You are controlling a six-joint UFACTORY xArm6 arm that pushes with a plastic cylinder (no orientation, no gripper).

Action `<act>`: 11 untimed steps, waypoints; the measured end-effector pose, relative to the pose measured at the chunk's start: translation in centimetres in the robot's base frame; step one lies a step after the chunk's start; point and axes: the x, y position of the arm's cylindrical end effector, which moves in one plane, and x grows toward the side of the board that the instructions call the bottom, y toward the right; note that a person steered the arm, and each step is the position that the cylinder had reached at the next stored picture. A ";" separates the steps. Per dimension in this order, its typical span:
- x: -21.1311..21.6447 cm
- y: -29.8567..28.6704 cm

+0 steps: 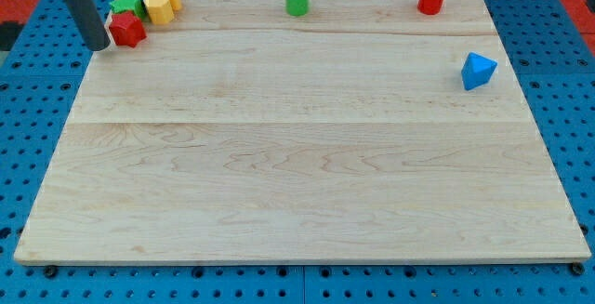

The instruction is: Move your arm to the right and left

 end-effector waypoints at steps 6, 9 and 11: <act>0.9 18.5; 0.9 16.0; 0.9 13.9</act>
